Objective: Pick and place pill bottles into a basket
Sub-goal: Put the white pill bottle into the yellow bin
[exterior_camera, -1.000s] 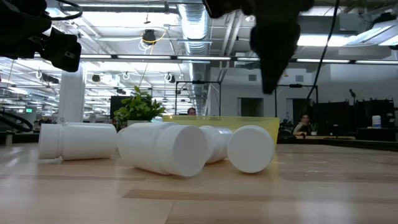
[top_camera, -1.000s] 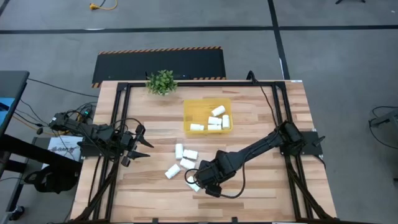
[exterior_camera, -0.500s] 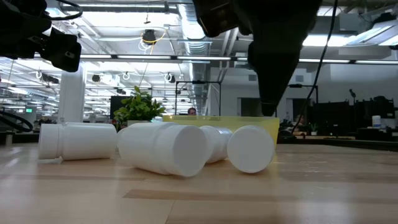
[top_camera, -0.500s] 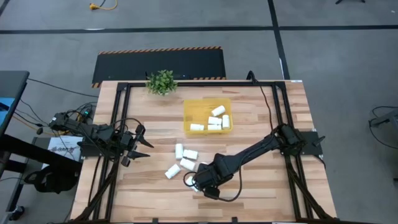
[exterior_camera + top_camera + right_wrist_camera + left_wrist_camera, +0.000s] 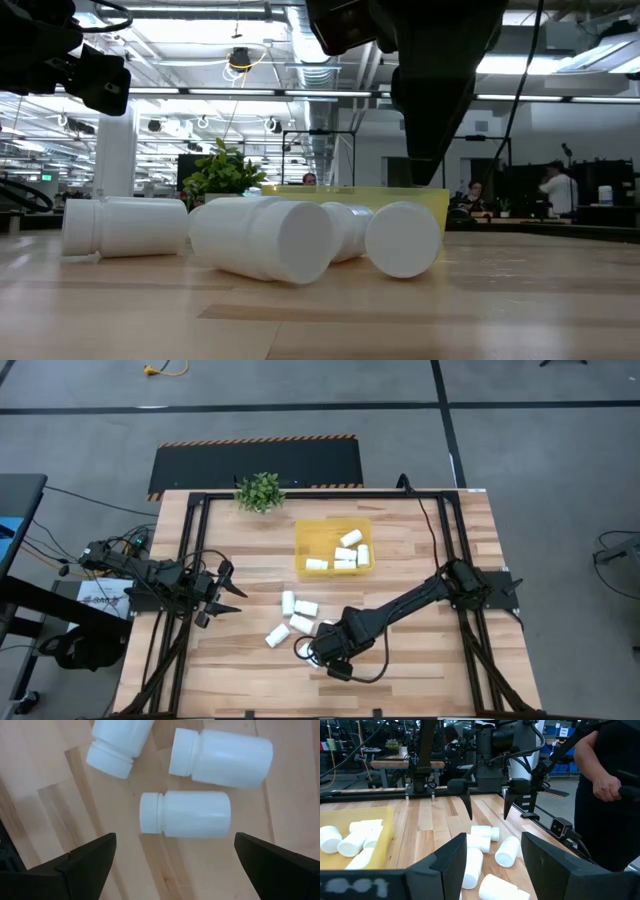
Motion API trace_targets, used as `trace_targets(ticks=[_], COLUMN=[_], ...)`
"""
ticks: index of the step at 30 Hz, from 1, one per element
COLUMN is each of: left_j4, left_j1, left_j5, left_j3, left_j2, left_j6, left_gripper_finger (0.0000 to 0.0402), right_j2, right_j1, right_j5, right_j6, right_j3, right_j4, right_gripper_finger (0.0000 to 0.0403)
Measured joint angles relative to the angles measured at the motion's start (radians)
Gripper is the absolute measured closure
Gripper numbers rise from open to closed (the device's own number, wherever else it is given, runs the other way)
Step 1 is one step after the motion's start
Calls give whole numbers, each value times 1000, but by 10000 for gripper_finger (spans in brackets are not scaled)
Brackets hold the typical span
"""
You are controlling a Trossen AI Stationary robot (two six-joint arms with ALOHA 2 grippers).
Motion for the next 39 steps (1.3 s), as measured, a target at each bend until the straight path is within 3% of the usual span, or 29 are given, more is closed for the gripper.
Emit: trace_targets(ticks=[39], left_j4=[0], left_j1=[0], left_j5=[0], left_j3=[0], left_j2=[0], left_j6=[0], left_gripper_finger=[225], right_j2=[-2], right_j1=[-9], right_j5=[-36], right_j6=[-10], right_j3=[-164], right_j4=[208], right_gripper_finger=[3])
